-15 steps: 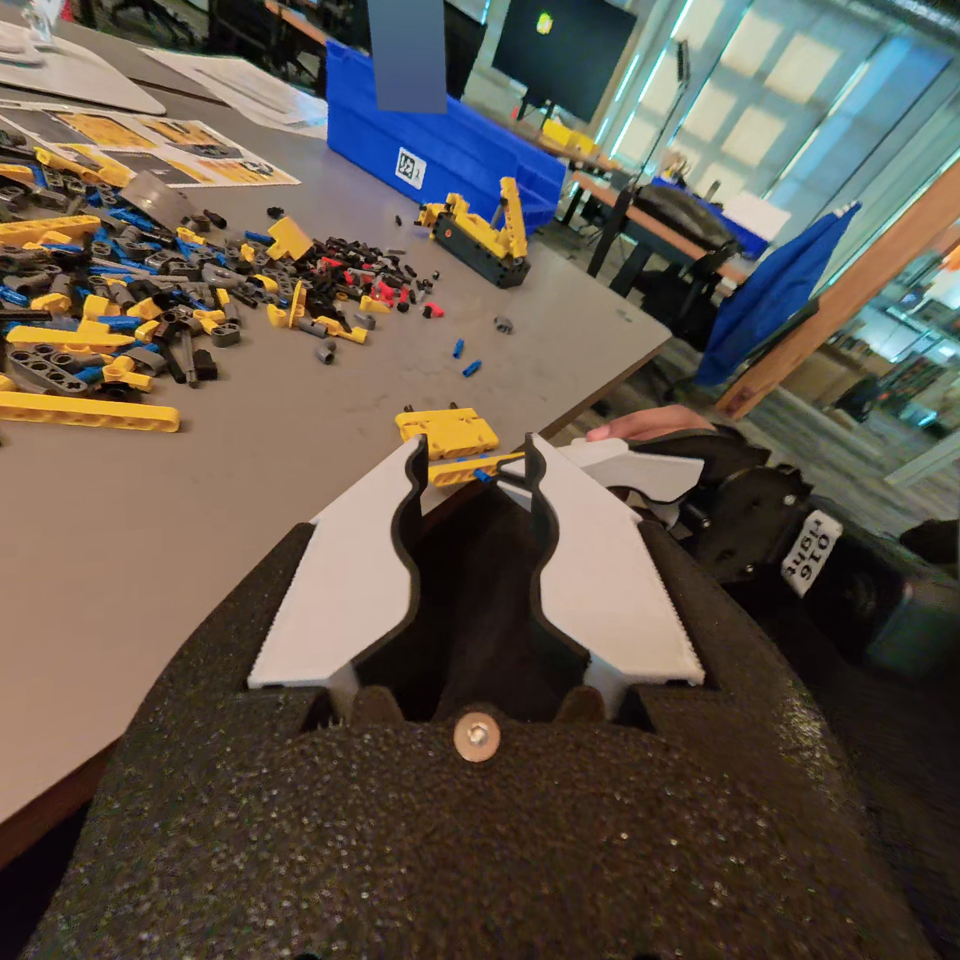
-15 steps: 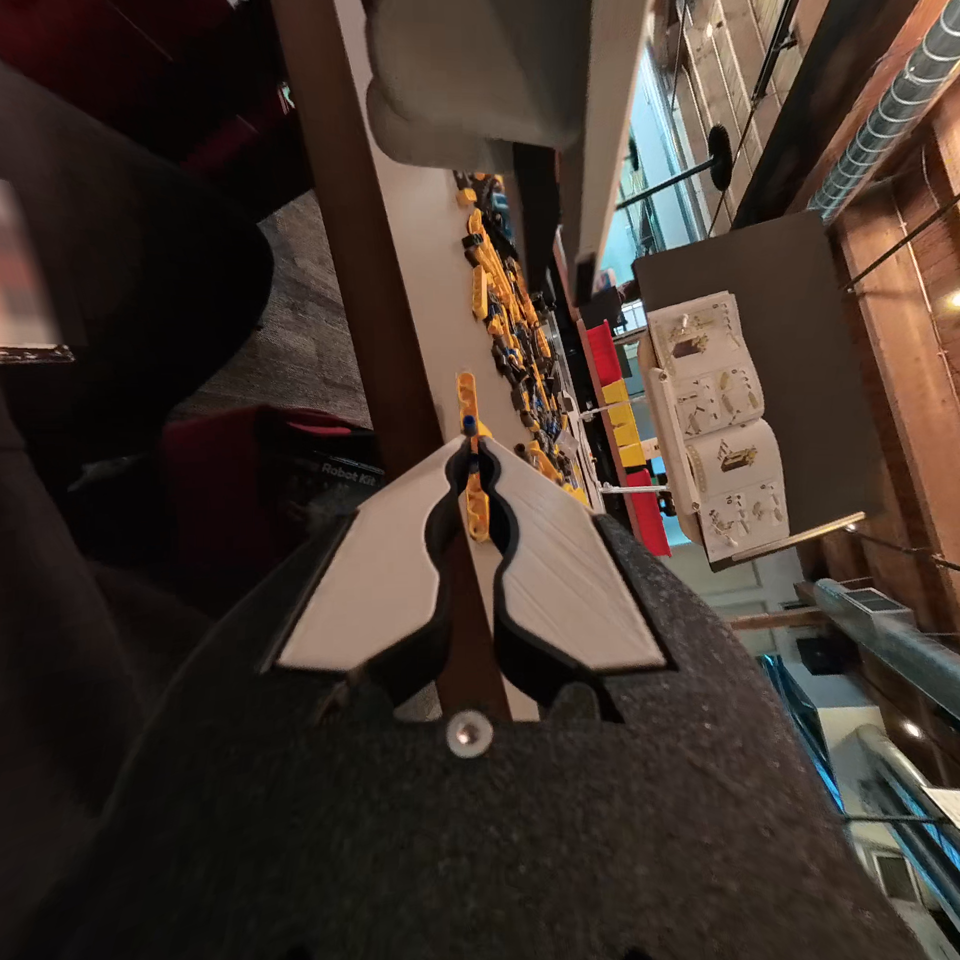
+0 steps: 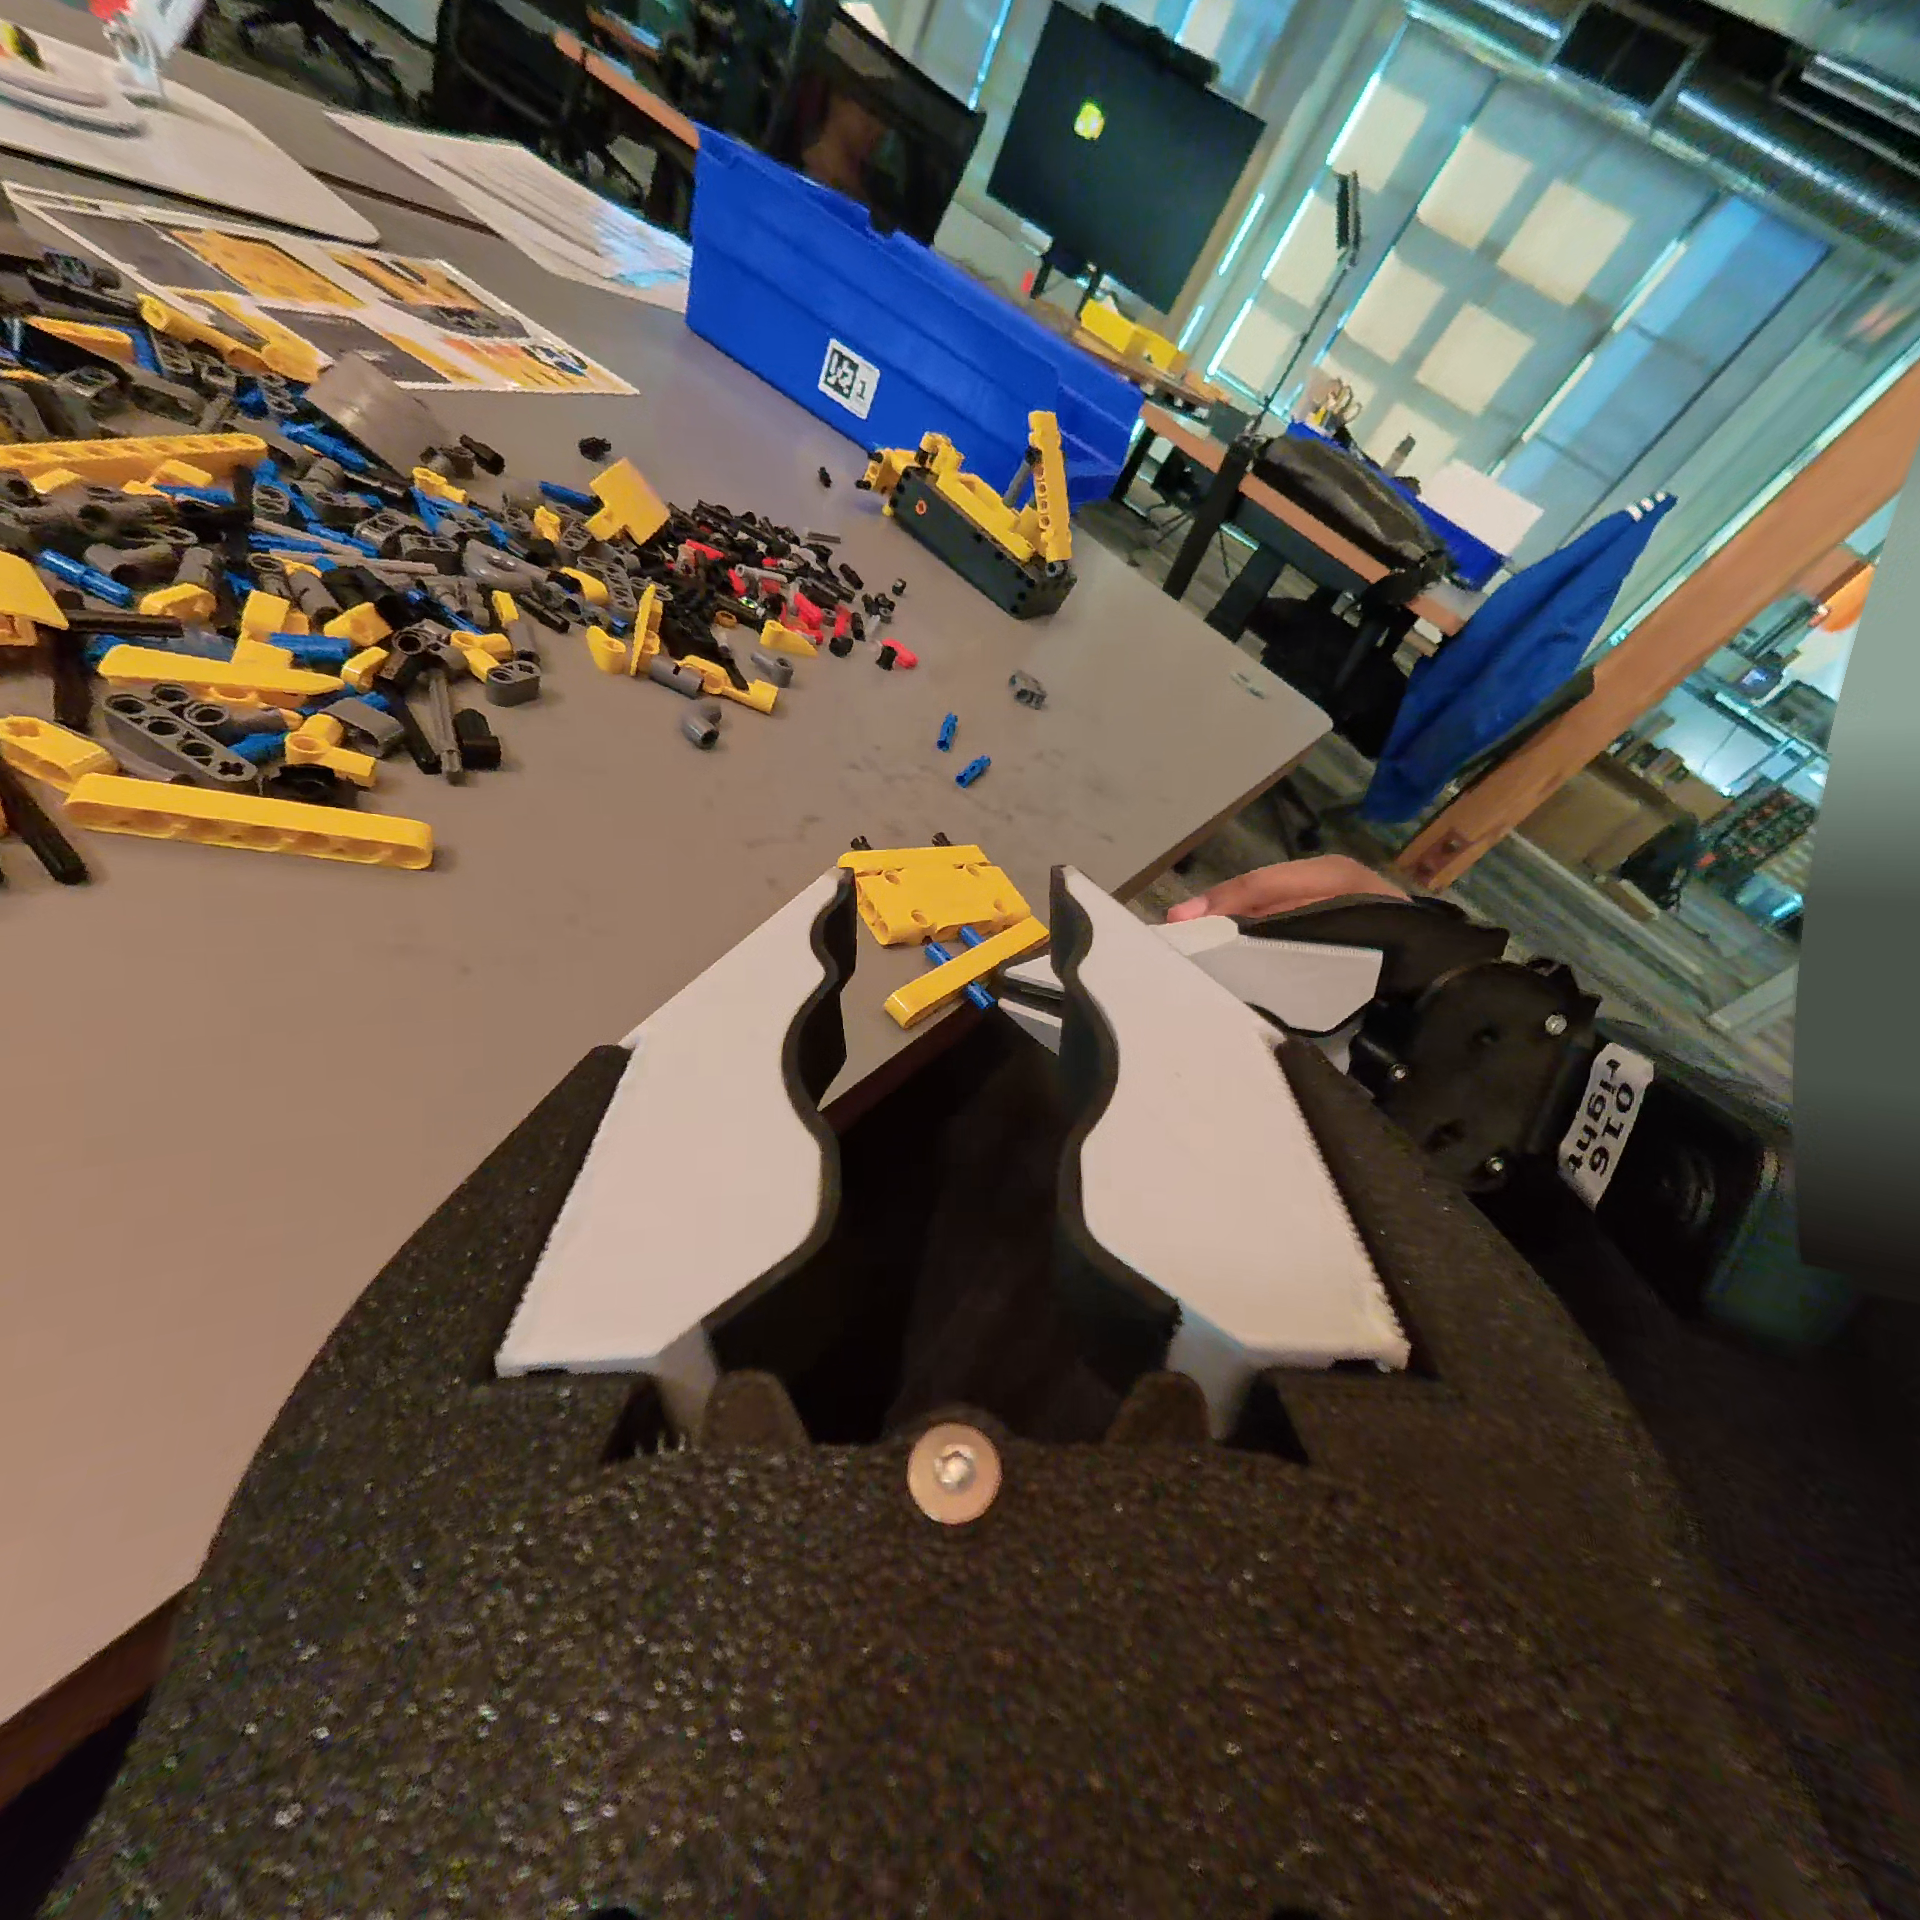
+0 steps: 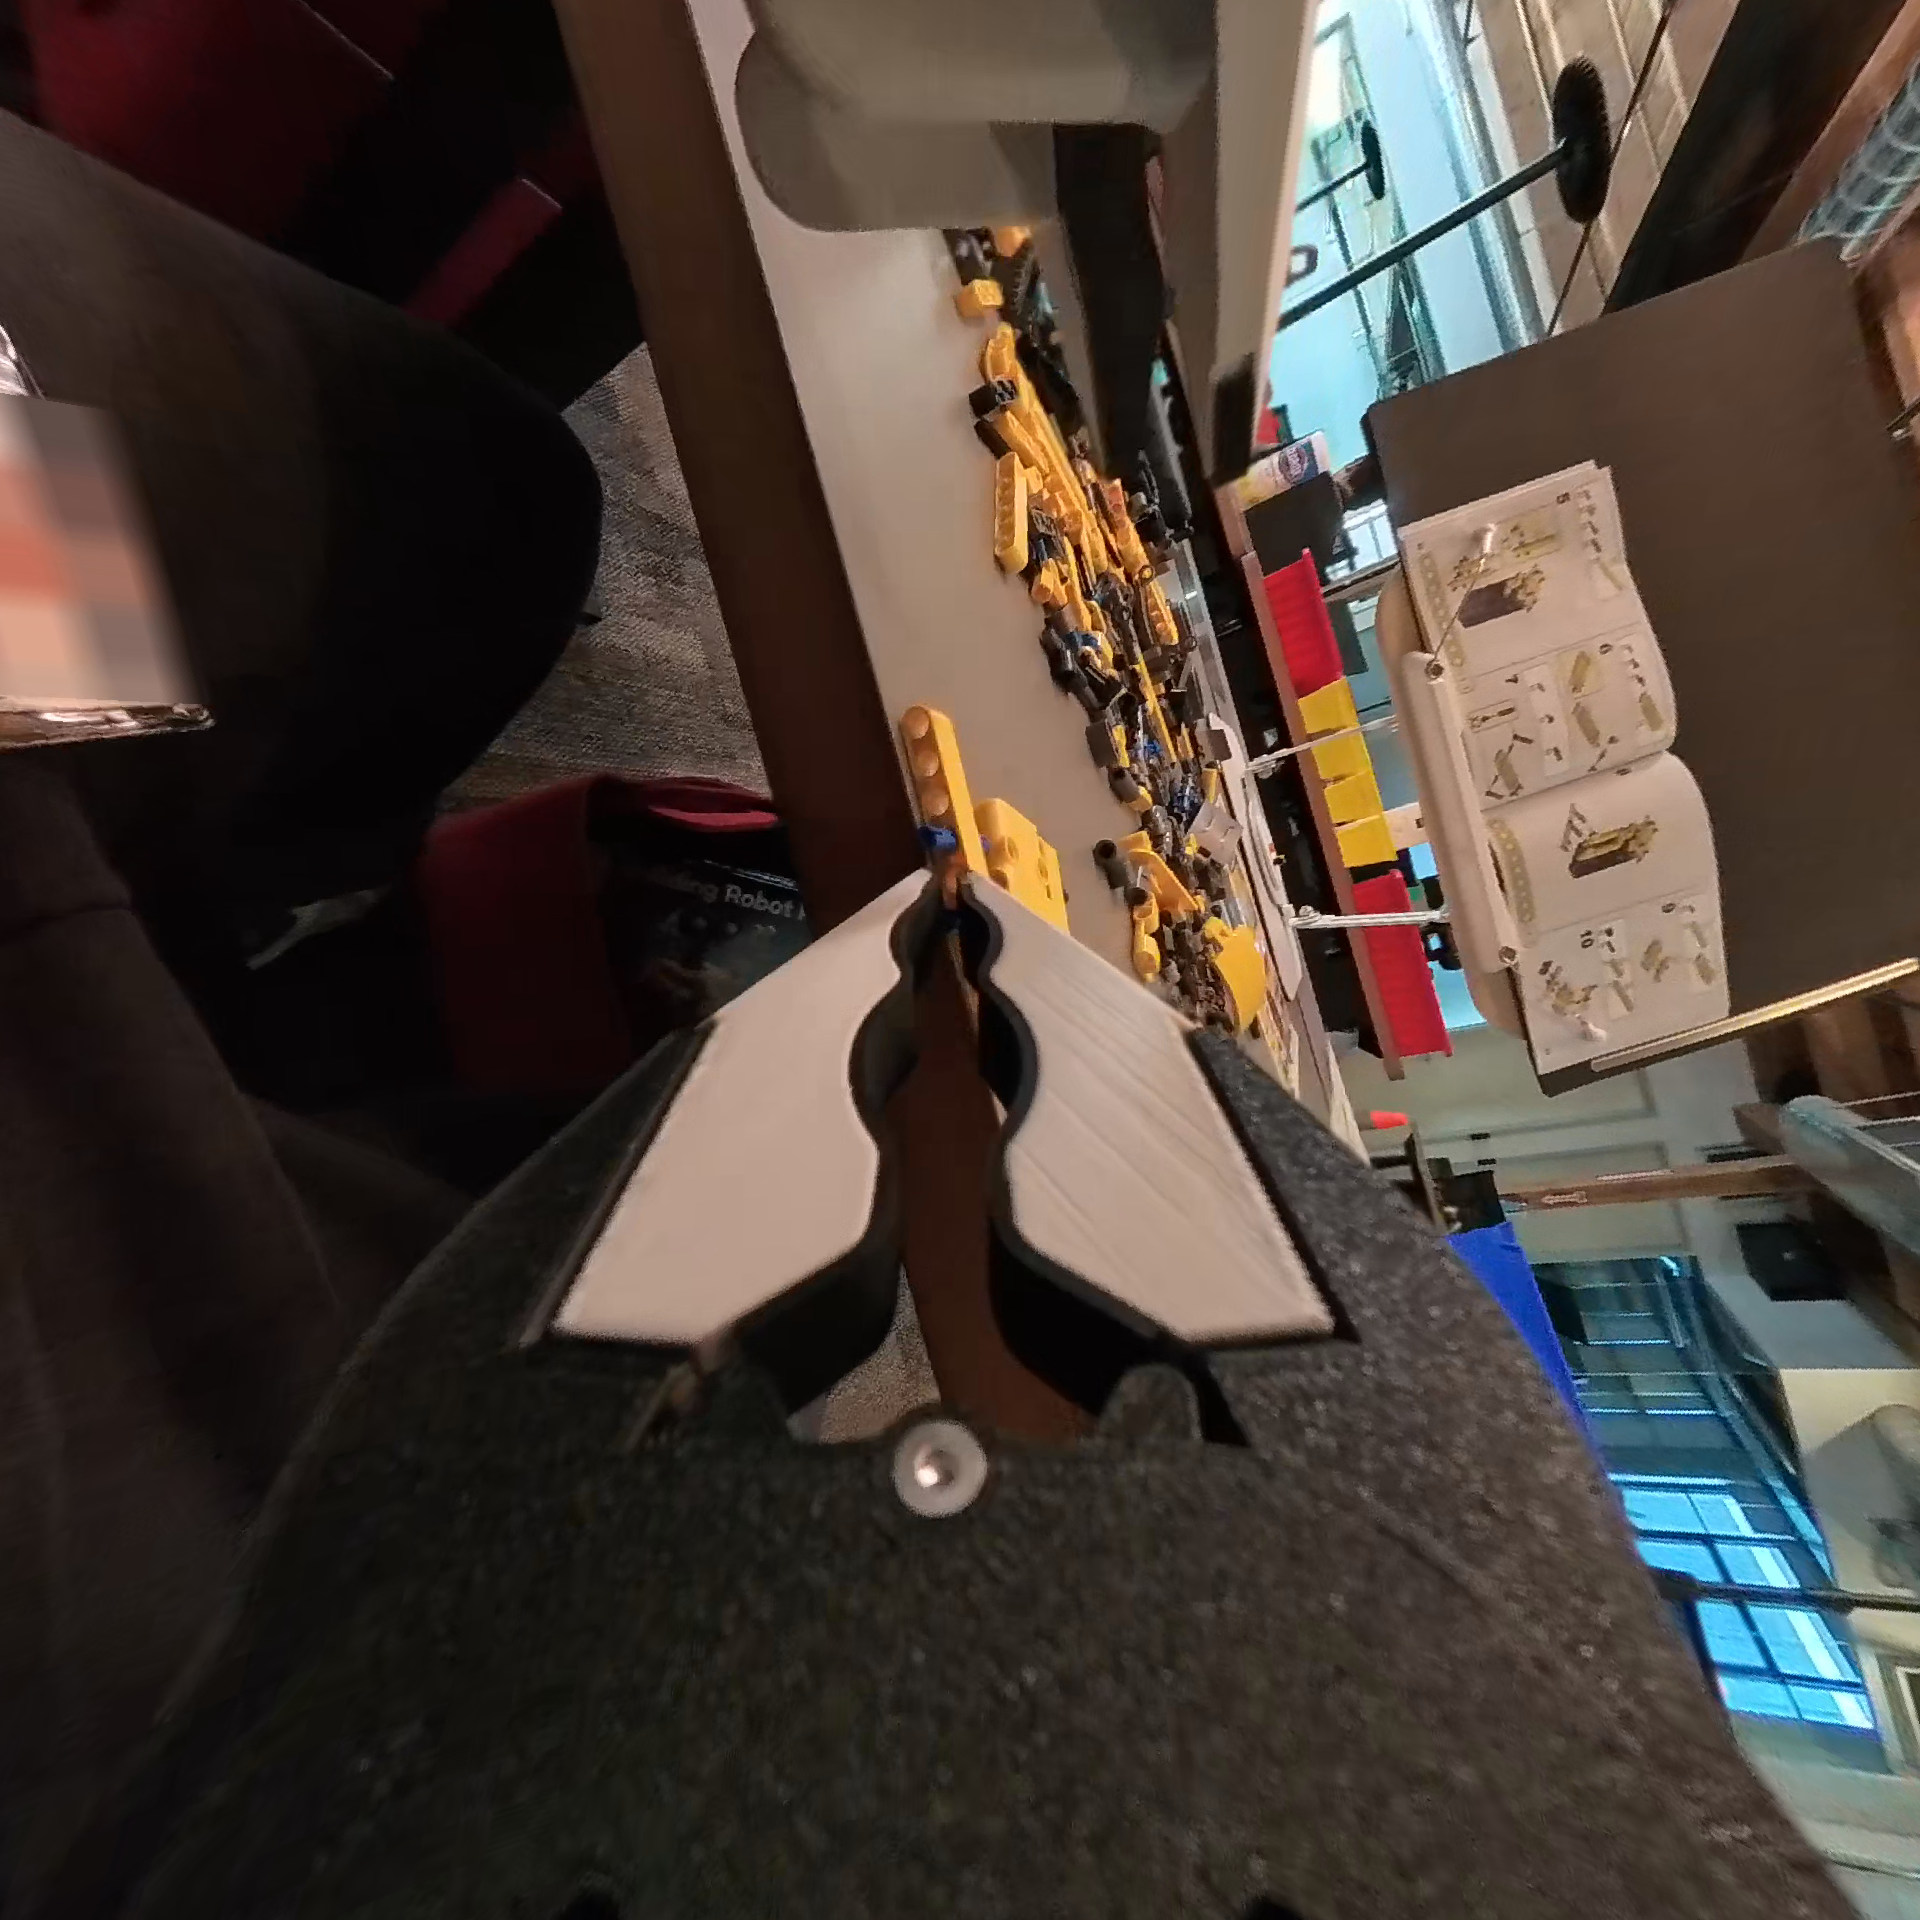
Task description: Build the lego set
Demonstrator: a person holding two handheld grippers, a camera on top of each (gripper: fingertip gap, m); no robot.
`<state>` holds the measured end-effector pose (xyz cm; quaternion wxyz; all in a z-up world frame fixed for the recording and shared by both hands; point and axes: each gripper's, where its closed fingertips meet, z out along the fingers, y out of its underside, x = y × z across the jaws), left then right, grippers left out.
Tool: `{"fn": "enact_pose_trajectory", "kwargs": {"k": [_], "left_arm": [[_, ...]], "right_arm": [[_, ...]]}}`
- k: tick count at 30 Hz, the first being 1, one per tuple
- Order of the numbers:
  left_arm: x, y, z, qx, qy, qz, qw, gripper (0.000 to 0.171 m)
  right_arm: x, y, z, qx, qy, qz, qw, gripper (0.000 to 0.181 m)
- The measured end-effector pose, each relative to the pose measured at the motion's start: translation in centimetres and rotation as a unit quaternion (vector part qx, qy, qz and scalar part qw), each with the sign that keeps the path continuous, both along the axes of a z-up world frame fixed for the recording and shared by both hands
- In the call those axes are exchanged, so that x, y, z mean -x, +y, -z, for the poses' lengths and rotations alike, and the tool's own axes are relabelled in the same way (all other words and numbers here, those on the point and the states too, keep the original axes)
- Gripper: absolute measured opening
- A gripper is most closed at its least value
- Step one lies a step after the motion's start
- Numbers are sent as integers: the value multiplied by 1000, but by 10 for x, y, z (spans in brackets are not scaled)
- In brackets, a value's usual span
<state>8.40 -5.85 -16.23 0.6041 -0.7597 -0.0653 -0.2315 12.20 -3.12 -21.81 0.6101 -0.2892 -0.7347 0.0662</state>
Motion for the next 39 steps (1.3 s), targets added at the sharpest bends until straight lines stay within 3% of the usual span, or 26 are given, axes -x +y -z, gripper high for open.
{"fn": "enact_pose_trajectory", "kwargs": {"k": [6, 13, 15, 18, 22, 29, 39], "left_arm": [[-1, -1, -3, -7, 24, -8, 1000, 37], [1, 0, 8, 23, 95, -24, 995, 37], [-1, 1, 18, 51, 137, -18, 989, 37], [-3, 0, 39, 108, 216, -12, 970, 36], [-9, 0, 57, 149, 291, 0, 945, 26], [-21, 11, 55, 140, 273, 4, 952, 23], [-22, 18, 61, 145, 283, -9, 948, 22]], "right_arm": [[-3, -3, 2, 42, -16, 6, 999, 16], [-14, 1, -10, 156, -5, -4, 988, 23], [-17, 10, -17, 225, -1, -2, 974, 34], [-21, 21, -17, 360, -28, 8, 932, 67], [-24, 21, -11, 468, -68, 7, 881, 72], [-19, 10, 5, 479, -110, 8, 871, 72], [-12, 1, 3, 488, -145, -16, 861, 71]]}}
